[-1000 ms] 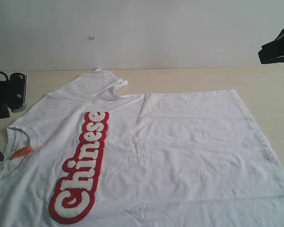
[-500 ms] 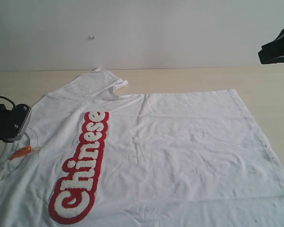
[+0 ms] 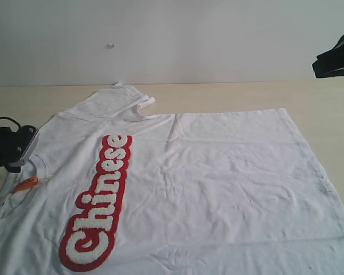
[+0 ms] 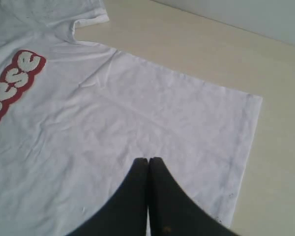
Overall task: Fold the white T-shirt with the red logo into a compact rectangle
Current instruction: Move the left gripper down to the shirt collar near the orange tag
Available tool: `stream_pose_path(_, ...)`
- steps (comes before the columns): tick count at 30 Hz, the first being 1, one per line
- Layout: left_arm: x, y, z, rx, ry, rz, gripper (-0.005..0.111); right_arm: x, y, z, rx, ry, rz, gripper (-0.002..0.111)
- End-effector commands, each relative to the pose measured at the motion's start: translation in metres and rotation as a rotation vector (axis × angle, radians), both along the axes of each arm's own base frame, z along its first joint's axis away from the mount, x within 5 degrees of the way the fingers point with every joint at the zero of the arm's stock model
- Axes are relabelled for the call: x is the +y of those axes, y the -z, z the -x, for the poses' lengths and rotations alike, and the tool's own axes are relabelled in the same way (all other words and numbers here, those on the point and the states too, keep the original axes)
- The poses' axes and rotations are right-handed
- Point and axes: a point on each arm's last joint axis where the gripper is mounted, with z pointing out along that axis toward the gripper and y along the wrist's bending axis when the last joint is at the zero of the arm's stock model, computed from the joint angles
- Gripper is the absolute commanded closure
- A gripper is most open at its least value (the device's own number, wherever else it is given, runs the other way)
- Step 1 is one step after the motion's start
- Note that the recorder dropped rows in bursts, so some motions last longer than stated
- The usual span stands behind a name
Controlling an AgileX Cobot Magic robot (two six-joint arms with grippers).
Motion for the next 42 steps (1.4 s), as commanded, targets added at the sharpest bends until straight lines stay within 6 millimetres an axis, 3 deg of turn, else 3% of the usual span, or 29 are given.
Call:
stream_pose_path(1,0.004,-0.002,-0.003,0.003,-0.014,0.085,0.003,-0.001,-0.003,-0.001,-0.013,-0.004,0.006,0.108)
stream_pose_path(12,0.007,0.010,-0.001,0.059,0.019,0.062,0.003,-0.001,-0.003,0.000,-0.010,-0.011,0.009,0.108)
stream_pose_path(23,0.008,0.011,-0.007,-0.002,0.018,0.044,0.003,-0.001,-0.003,0.000,-0.007,-0.013,0.008,0.108)
stream_pose_path(29,0.010,0.027,-0.003,0.042,0.037,0.024,0.003,-0.001,-0.003,0.000,-0.006,-0.013,0.008,0.108)
stream_pose_path(42,0.010,0.028,-0.003,0.051,0.039,0.023,0.003,-0.001,-0.003,0.000,-0.009,-0.019,0.014,0.108)
